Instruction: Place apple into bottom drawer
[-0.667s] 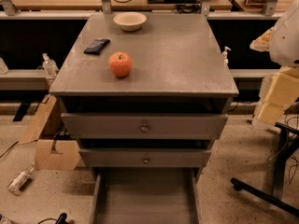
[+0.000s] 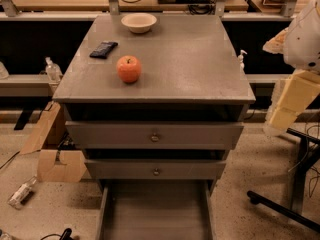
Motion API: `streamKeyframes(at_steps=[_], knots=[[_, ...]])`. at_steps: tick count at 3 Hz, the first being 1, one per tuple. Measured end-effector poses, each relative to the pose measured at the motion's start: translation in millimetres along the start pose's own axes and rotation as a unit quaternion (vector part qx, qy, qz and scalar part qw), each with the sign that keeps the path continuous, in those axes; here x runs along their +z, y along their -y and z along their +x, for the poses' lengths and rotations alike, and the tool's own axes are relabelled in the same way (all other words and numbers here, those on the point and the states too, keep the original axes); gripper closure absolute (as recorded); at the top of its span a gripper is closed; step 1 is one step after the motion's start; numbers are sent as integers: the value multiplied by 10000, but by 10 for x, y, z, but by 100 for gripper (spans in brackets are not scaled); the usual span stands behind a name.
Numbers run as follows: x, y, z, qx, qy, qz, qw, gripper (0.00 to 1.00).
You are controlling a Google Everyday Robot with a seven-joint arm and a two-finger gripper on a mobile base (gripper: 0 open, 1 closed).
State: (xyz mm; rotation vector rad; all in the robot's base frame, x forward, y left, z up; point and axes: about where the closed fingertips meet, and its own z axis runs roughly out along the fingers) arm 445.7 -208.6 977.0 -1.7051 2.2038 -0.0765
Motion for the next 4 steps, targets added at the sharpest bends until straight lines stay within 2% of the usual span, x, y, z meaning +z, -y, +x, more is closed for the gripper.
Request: streamKeyframes(at_steps=[1, 2, 3, 4], knots=[[385, 162, -266, 36, 855, -55, 9963, 0], [621, 447, -685, 49, 1893, 177, 9818, 0], [737, 733, -1139, -88, 2689, 349, 9625, 0], [910, 860, -1566, -192, 3098, 274, 9502, 0]])
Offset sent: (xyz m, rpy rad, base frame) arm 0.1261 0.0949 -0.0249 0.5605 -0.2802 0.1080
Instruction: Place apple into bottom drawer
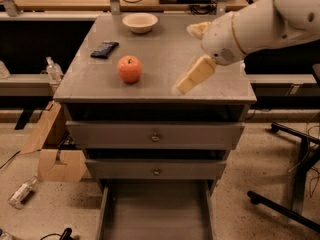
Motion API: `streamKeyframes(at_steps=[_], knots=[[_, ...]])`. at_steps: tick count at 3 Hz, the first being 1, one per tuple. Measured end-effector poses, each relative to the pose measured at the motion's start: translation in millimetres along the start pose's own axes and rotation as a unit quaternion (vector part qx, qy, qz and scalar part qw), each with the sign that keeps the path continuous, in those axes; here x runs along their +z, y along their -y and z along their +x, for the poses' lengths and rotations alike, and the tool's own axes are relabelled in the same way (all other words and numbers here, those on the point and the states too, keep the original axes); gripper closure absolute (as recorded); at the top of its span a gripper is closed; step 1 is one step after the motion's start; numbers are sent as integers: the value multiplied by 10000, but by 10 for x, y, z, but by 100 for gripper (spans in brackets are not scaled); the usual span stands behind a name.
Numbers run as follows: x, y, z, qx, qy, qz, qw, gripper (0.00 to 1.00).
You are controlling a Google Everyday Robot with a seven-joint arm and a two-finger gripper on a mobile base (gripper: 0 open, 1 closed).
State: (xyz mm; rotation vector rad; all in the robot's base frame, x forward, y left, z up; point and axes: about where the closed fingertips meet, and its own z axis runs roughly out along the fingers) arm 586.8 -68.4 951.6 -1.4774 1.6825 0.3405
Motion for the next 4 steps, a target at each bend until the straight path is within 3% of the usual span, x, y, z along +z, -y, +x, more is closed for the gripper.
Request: streamKeyframes(at_steps=[2, 4], knots=[[135, -20, -23, -22, 74, -88, 9999, 0], [978, 267, -196, -26, 672, -165, 9976, 0]])
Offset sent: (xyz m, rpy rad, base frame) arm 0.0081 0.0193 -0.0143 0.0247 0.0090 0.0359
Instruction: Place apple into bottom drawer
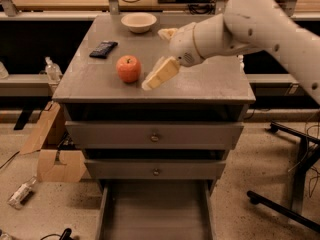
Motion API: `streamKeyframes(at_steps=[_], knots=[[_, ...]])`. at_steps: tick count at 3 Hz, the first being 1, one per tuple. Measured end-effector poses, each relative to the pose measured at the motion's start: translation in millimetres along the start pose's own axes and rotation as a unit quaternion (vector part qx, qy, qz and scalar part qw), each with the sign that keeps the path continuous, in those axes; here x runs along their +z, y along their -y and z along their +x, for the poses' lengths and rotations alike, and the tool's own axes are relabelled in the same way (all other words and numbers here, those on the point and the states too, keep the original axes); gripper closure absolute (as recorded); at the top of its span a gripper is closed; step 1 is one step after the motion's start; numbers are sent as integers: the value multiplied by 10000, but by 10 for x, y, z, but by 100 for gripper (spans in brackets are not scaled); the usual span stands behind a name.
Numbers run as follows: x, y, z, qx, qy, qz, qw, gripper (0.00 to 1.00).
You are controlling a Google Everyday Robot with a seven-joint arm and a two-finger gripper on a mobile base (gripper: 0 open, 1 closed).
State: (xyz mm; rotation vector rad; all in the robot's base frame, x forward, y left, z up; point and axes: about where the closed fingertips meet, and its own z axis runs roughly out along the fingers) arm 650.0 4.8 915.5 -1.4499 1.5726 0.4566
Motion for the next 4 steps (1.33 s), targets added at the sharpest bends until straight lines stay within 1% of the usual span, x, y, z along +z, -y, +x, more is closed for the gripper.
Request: streamKeyframes(at_steps=[1, 2, 3, 4], knots=[[345, 119, -24, 85, 216, 11, 9997, 0], [638, 123, 0, 256, 318, -49, 9992, 0], [850, 74, 56, 436, 382, -150, 9982, 0], [1038, 48, 96, 589, 374, -251, 9972, 15]])
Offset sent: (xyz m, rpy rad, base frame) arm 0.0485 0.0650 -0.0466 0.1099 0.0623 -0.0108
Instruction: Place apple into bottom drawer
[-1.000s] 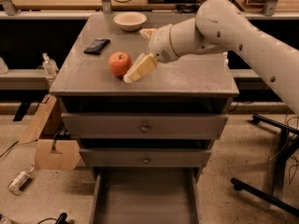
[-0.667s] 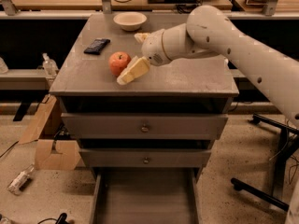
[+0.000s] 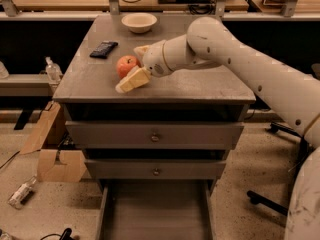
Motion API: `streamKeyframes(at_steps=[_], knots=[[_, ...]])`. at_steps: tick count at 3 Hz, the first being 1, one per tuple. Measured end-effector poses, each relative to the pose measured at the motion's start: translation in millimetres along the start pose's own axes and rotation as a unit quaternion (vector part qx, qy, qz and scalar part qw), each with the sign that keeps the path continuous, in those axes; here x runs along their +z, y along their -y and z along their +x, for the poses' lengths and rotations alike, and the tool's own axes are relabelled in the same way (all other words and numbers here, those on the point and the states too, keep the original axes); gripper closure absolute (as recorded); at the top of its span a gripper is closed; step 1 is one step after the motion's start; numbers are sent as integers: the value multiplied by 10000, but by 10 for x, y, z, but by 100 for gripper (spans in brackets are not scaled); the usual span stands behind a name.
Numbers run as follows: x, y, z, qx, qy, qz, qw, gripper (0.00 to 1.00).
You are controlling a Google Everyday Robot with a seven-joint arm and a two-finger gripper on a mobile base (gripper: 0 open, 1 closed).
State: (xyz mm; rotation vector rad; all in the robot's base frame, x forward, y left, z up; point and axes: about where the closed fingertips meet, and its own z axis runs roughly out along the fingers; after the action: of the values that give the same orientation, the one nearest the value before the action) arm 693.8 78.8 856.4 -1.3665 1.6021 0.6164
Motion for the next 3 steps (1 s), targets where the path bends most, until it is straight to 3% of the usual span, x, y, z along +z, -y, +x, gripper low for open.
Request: streamKeyframes(at_steps=[3], knots=[[309, -52, 118, 136, -242, -156, 9995, 85]])
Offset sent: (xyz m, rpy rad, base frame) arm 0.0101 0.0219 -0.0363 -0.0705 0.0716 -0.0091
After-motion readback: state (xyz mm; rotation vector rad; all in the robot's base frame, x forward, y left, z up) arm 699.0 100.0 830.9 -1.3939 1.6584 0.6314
